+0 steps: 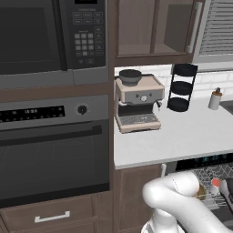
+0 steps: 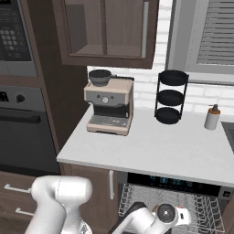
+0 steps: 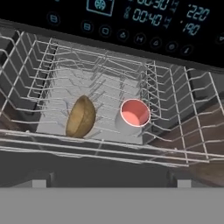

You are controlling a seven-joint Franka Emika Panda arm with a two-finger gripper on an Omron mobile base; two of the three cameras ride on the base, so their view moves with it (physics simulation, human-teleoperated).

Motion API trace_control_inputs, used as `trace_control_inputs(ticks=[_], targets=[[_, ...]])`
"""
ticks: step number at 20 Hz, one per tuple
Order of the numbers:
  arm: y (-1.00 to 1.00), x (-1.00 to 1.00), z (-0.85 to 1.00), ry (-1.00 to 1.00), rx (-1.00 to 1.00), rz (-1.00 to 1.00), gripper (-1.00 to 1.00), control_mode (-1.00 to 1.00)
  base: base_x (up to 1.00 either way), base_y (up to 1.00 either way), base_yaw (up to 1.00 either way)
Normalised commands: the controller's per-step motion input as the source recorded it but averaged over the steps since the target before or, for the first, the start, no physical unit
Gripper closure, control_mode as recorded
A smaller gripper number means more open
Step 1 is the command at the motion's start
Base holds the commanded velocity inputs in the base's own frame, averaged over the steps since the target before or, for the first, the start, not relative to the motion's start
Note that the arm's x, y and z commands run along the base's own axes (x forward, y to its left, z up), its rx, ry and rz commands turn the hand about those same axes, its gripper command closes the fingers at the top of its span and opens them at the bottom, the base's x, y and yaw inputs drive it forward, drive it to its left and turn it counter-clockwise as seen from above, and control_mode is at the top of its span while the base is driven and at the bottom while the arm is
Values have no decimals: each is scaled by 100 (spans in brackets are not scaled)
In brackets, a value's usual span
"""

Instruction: Pick up the cup and bowl from the counter, place them in the dishwasher, and close the dishwasher door.

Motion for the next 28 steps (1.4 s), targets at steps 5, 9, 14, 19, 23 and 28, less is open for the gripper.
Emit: trace_control_inputs(ticks=[5, 9, 14, 19, 23, 28], targets=[[0, -12, 36, -2, 19, -7, -100, -100, 0, 0, 0], [0, -42, 12, -4, 28, -8, -100, -100, 0, 0, 0], [0, -62, 19, 0, 26, -14, -100, -100, 0, 0, 0], [0, -68, 26, 0, 26, -22, -100, -100, 0, 0, 0], [25, -53, 4, -5, 27, -23, -100, -100, 0, 0, 0], [17, -40, -20, -17, 18, -9, -100, -100, 0, 0, 0]])
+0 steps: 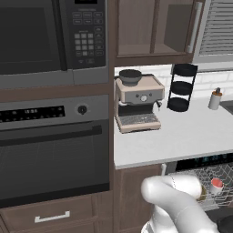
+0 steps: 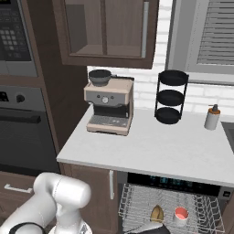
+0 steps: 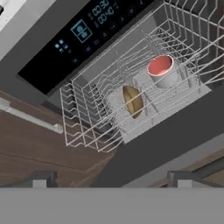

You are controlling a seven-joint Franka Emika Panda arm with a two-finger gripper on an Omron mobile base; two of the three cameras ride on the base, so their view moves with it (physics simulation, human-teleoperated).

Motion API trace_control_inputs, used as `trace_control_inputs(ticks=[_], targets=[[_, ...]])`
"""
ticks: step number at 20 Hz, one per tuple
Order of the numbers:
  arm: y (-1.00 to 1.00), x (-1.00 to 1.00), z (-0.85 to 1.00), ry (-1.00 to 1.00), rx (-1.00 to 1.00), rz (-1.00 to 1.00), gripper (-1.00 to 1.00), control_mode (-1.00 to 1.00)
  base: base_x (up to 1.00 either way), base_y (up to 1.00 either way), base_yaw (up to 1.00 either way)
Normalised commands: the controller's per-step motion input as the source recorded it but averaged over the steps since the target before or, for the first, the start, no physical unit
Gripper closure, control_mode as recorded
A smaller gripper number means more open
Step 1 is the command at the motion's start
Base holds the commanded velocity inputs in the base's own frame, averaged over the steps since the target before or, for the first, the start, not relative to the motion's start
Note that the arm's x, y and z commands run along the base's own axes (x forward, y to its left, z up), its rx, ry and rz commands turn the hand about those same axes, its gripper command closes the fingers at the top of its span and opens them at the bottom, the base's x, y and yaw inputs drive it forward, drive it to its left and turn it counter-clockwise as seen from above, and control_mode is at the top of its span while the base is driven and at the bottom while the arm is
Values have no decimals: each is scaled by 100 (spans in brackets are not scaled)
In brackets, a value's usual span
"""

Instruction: Pick up the cup and bowl from the counter, place them in the dishwasher, and close the dishwasher door.

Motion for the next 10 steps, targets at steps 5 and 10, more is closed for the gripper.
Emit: trace_control_inputs(ticks=[5, 10], targets=[[3, -38, -37, -6, 7, 0, -100, -100, 0, 0, 0], [-9, -43, -41, -5, 4, 0, -100, -100, 0, 0, 0]])
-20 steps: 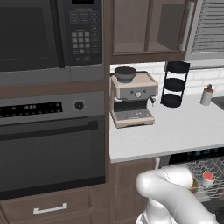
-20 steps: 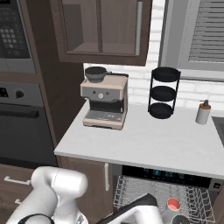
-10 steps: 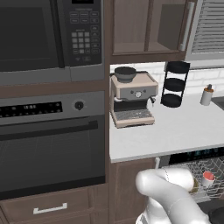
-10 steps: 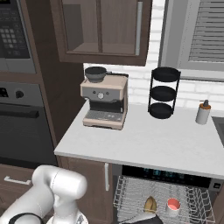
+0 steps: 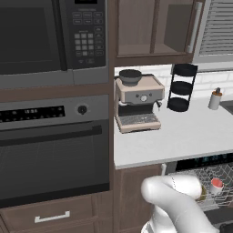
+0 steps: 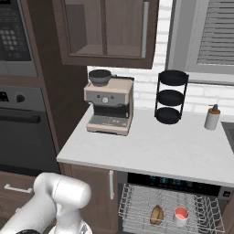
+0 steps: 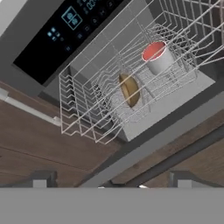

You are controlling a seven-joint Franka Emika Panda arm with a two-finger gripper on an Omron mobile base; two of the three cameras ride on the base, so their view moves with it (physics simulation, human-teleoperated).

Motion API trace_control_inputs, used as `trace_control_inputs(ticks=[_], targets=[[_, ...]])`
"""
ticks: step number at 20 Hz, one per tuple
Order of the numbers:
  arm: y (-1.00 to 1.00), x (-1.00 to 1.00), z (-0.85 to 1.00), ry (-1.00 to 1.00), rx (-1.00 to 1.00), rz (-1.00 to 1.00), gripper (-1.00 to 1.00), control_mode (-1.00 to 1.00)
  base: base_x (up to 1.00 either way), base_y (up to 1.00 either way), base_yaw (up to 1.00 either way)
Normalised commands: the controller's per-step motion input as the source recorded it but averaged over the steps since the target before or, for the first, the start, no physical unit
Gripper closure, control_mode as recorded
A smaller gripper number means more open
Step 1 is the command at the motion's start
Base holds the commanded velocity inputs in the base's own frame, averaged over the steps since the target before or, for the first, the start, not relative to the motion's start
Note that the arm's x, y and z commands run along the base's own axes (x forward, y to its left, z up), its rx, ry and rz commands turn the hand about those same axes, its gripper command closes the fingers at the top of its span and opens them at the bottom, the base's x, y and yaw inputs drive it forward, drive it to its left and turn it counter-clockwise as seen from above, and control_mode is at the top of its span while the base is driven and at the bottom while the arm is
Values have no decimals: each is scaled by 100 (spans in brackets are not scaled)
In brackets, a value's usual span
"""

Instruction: Pick up the cup and bowl from the counter, place them in the dishwasher, and close the dishwasher door.

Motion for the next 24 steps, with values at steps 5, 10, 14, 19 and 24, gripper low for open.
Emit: trace_control_inputs(ticks=[5, 10, 14, 19, 24], targets=[[-12, -23, -25, -7, 6, 0, -100, -100, 0, 0, 0], [0, 0, -51, -6, 2, 0, -100, -100, 0, 0, 0], [-4, 3, -53, -8, 0, -1, -100, -100, 0, 0, 0], [-15, 15, -38, -14, 1, -5, -100, -100, 0, 0, 0], [-4, 32, -30, -16, 0, -3, -100, -100, 0, 0, 0]])
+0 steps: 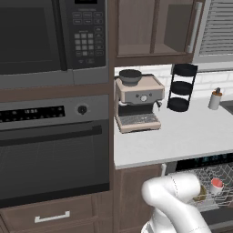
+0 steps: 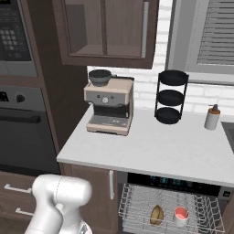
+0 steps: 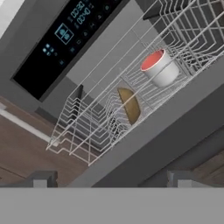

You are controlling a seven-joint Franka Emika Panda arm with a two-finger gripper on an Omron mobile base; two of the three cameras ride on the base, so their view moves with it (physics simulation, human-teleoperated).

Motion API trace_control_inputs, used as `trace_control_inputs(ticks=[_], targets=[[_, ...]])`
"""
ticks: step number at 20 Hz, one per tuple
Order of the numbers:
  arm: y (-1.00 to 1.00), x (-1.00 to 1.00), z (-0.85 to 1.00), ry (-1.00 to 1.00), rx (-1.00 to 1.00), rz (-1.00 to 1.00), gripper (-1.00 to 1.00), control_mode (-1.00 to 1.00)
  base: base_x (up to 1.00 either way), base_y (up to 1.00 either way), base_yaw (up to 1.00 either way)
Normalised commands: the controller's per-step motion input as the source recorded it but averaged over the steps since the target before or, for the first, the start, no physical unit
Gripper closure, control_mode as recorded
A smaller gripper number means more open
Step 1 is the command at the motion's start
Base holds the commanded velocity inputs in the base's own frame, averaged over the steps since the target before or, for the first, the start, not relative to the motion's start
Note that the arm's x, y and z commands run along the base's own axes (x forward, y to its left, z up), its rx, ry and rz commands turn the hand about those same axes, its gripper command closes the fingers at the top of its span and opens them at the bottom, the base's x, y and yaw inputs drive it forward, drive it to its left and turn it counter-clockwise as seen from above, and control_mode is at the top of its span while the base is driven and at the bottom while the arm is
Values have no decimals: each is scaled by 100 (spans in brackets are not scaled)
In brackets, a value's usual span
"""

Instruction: Pick up the cup and bowl from the counter, place them in the dishwasher, and close the dishwasher door.

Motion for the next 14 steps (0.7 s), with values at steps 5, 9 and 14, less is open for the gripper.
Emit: trace_control_inputs(ticks=[5, 9, 14], targets=[[-12, 15, 0, 0, 0, 0, -100, -100, 0, 0, 0], [-25, 33, 0, 7, 0, 0, -100, -100, 0, 0, 0], [-21, 19, -14, 1, 2, 0, -100, -100, 0, 0, 0]])
